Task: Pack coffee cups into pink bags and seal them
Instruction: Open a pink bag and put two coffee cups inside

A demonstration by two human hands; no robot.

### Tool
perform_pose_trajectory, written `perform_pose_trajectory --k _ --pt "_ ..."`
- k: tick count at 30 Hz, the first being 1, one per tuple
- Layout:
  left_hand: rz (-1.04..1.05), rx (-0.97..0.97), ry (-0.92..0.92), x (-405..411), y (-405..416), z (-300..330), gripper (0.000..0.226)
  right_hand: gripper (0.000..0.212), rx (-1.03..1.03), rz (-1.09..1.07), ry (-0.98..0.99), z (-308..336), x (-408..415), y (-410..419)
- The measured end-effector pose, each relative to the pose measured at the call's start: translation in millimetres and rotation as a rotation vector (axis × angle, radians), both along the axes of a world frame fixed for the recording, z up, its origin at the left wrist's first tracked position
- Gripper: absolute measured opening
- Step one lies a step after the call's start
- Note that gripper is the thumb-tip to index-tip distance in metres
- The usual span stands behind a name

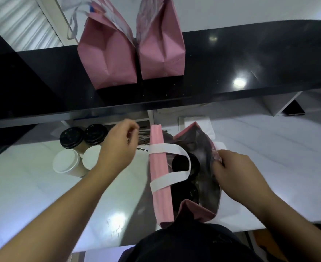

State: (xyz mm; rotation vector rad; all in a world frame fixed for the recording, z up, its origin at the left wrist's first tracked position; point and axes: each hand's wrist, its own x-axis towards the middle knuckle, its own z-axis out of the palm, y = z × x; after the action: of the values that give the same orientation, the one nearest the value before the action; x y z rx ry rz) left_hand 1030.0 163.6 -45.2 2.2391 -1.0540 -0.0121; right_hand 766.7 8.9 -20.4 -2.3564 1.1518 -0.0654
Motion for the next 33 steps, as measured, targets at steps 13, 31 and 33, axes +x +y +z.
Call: perform_pose_trajectory --k 13,31,33 --pt "0.007 0.706 0.023 80.8 -42.5 -125.3 0.027 0.033 -0.016 -0.011 0.022 3.8 8.7 2.7" --pt "-0.171 0.783 -0.231 95.1 -58.4 -160.1 0.032 0.032 0.016 -0.078 0.042 2.8 13.1 4.2" --pt "-0.187 0.801 -0.228 96.5 -60.0 -160.5 0.031 0.033 0.021 -0.071 0.048 3.0 11.9 3.8"
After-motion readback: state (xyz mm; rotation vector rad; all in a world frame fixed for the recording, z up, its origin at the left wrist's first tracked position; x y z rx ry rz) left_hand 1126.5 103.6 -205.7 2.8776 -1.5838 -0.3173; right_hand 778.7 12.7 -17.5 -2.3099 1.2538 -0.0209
